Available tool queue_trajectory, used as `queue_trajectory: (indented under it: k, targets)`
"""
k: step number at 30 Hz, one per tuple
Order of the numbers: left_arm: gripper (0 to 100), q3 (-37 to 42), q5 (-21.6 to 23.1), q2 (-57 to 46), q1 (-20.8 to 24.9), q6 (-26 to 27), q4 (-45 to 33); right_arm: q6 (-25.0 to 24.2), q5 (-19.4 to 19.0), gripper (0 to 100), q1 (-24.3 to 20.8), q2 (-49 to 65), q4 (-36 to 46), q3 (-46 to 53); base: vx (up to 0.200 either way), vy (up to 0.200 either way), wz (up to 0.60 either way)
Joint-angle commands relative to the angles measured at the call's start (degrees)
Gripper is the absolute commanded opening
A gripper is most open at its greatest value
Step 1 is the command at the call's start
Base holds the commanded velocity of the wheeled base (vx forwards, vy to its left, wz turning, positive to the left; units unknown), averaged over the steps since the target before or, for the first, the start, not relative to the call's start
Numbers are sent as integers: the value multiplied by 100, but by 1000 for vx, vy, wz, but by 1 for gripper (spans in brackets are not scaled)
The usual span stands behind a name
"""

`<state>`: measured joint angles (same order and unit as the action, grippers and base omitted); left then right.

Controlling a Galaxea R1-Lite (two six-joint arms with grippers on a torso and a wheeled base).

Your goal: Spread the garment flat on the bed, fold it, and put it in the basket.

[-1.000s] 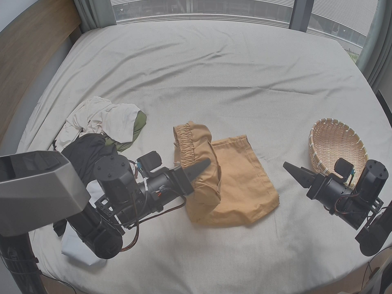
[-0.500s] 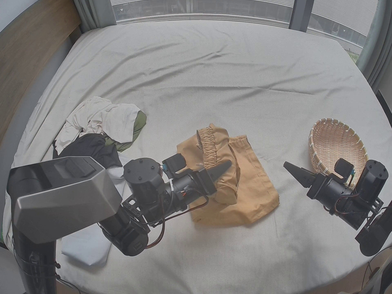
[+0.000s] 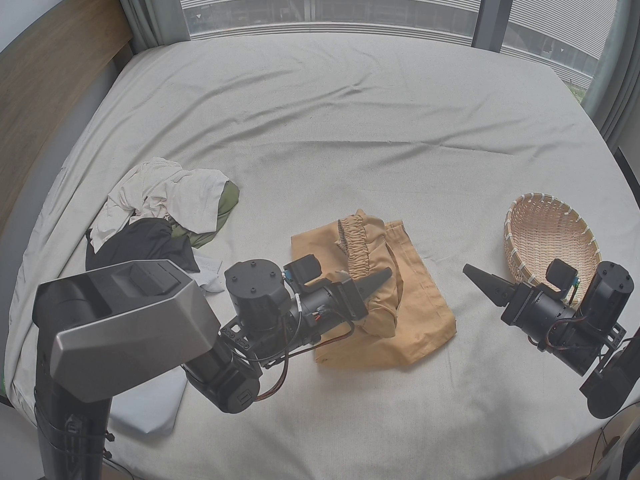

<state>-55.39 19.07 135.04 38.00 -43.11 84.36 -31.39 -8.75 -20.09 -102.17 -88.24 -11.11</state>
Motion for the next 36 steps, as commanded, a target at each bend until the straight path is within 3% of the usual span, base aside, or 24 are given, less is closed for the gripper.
queue_trajectory:
  k: [1,11,15,21,28,29,32,36]
  targets:
    - [100,-103,1,32,15,-5,-7,1,-4,100,-4,-14,-1,3,0,0,0]
    - [100,-77,-70,-12,85,22,-121,1,-4,100,-4,-75,-1,21,0,0,0]
    - [100,178,-263,-39,-126,250,-77,-7,5,100,5,-233,-1,109,0,0,0]
    - [100,1329,-351,-522,-337,514,415,-130,5,100,-65,-330,-1,161,0,0,0]
    - [100,2200,-325,-1401,-627,584,415,-324,84,100,-636,-383,-1,-14,0,0,0]
    - [100,2402,-333,-1568,-688,610,406,-324,242,100,-724,-523,-1,-67,0,0,0]
    - [100,2806,-333,-1788,-829,936,406,-324,568,100,-847,-743,-1,-181,0,0,0]
    - [100,3360,-325,-1911,-1058,1428,423,-324,585,100,-865,-787,-1,-190,0,0,0]
